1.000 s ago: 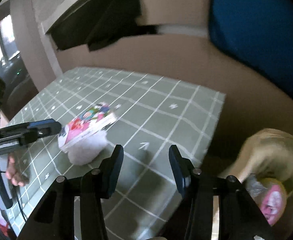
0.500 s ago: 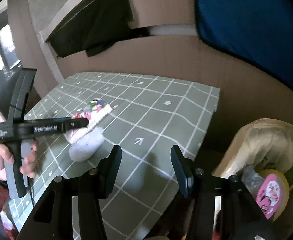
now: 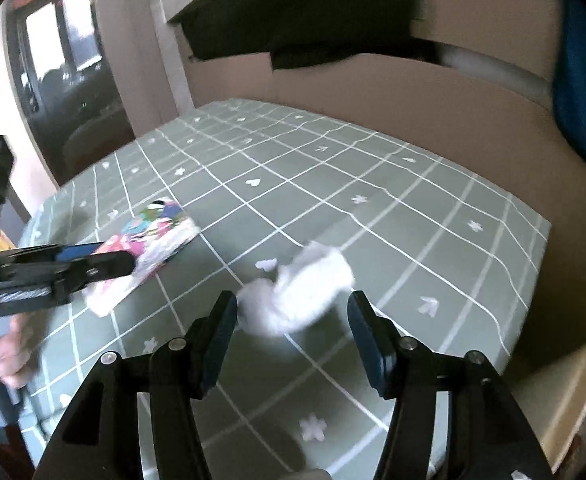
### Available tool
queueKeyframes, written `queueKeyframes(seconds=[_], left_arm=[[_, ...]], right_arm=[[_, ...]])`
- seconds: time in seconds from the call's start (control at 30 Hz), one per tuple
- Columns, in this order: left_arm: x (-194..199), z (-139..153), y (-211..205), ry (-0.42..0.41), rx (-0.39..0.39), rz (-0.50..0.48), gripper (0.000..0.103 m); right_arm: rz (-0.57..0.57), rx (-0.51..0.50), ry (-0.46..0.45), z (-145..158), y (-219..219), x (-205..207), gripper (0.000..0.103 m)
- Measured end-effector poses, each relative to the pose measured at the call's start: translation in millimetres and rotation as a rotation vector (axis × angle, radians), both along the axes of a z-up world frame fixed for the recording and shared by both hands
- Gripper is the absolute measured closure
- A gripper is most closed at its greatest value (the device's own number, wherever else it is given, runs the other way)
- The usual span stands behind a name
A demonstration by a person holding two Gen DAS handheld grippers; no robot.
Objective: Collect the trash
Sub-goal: 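Grasp the pink Kleenex tissue pack with the left tool while the right tool grasps the white tissue, then carry the tissue pack and white tissue into the bin and open both tools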
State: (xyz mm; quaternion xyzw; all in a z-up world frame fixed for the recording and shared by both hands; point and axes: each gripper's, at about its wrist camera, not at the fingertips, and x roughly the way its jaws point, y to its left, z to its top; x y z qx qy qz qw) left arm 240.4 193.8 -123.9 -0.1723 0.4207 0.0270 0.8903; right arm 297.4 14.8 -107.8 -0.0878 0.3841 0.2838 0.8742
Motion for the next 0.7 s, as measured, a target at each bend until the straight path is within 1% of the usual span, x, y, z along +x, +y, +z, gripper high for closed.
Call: queueKeyframes(seconds=[0.13, 0.37, 0.5, 0.53, 0.57, 0.6, 0.63, 0.67, 0.7], left_arm=[[-2, -1, 0, -0.002, 0.000, -0.001, 0.054], [-3, 0, 1, 0.001, -0.019, 0.012, 0.054], [-2, 0, 2, 0.000, -0.016, 0.008, 0.054], [-1, 0, 3, -0.001, -0.016, 0.008, 0.054], [-1, 0, 3, -0.001, -0.016, 0.010, 0.054], [-2, 0, 3, 0.000, -0.017, 0.010, 0.054], [-1, 0, 3, 0.000, -0.019, 0.012, 0.054], [-1, 0, 3, 0.002, -0.020, 0.015, 0.054], [-1, 1, 3, 0.005, -0.022, 0.021, 0.054]], right_arm=[[0.005, -0.032, 0.013, -9, 11, 10, 0.048], [0.013, -0.014, 0.033, -11, 12, 20, 0.047], [0.036, -0.037, 0.025, -11, 19, 20, 0.047], [0.044, -0.040, 0.023, -11, 20, 19, 0.049], [0.052, -0.040, 0.021, -11, 21, 19, 0.057], [0.056, -0.041, 0.019, -10, 22, 18, 0.063], [0.058, -0.041, 0.016, -9, 23, 17, 0.073], [0.057, -0.044, 0.011, -7, 23, 16, 0.078], [0.053, -0.053, -0.001, -5, 24, 14, 0.080]])
